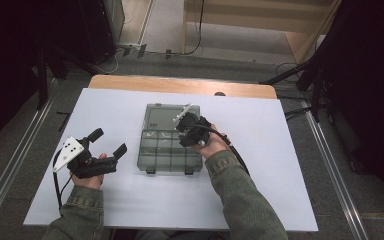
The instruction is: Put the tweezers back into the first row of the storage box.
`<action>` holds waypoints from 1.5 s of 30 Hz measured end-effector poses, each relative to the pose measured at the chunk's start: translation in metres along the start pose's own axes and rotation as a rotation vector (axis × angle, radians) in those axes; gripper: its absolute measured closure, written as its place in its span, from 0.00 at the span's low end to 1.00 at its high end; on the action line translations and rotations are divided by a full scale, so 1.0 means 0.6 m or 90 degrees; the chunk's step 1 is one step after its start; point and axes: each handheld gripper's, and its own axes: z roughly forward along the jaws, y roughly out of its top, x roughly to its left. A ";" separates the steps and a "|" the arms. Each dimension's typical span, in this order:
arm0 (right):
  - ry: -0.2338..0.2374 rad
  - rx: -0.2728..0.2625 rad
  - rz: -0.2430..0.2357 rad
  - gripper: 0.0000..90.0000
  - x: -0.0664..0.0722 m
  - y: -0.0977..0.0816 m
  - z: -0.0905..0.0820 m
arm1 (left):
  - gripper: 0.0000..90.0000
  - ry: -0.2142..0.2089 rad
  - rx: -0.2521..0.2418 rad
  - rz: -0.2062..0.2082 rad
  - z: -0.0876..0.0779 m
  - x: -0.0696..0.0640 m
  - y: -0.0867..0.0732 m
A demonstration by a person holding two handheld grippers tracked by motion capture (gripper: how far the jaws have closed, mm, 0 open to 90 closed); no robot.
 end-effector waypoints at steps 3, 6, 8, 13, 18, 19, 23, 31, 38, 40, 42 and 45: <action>0.003 -0.010 0.007 0.44 0.000 -0.001 -0.001 | 0.00 0.000 0.001 -0.001 0.000 0.000 0.000; 0.004 -0.018 0.009 0.43 0.001 0.000 -0.005 | 0.00 -0.001 -0.001 -0.002 0.000 0.000 0.000; 0.007 -0.020 0.017 0.43 0.001 0.000 -0.008 | 0.00 -0.001 -0.001 -0.003 0.000 0.000 0.000; 0.004 -0.034 0.043 0.25 -0.003 -0.005 -0.015 | 0.00 -0.001 0.000 -0.003 0.000 0.001 0.000; 0.014 -0.088 0.092 0.04 -0.010 -0.022 -0.030 | 0.00 -0.002 0.000 -0.003 0.001 0.000 0.000; 0.014 -0.095 0.104 0.02 -0.011 -0.026 -0.034 | 0.00 -0.002 0.000 -0.003 0.001 0.000 0.000; 0.025 -0.122 0.127 0.00 -0.020 -0.047 -0.046 | 0.00 -0.002 0.001 -0.003 0.001 0.000 0.000; 0.023 -0.141 0.165 0.00 -0.035 -0.093 -0.062 | 0.00 -0.002 0.001 -0.005 0.001 0.000 0.000; 0.027 -0.158 0.197 0.00 -0.045 -0.140 -0.070 | 0.00 -0.003 0.003 -0.005 0.001 0.000 -0.001; 0.028 -0.163 0.207 0.00 -0.047 -0.152 -0.072 | 0.00 -0.003 0.003 -0.006 0.001 0.000 -0.001; 0.025 -0.164 0.214 0.00 -0.050 -0.164 -0.074 | 0.00 -0.003 0.004 -0.006 0.001 -0.001 -0.001; 0.024 -0.172 0.227 0.00 -0.052 -0.181 -0.078 | 0.00 -0.003 0.005 -0.005 0.001 0.000 -0.001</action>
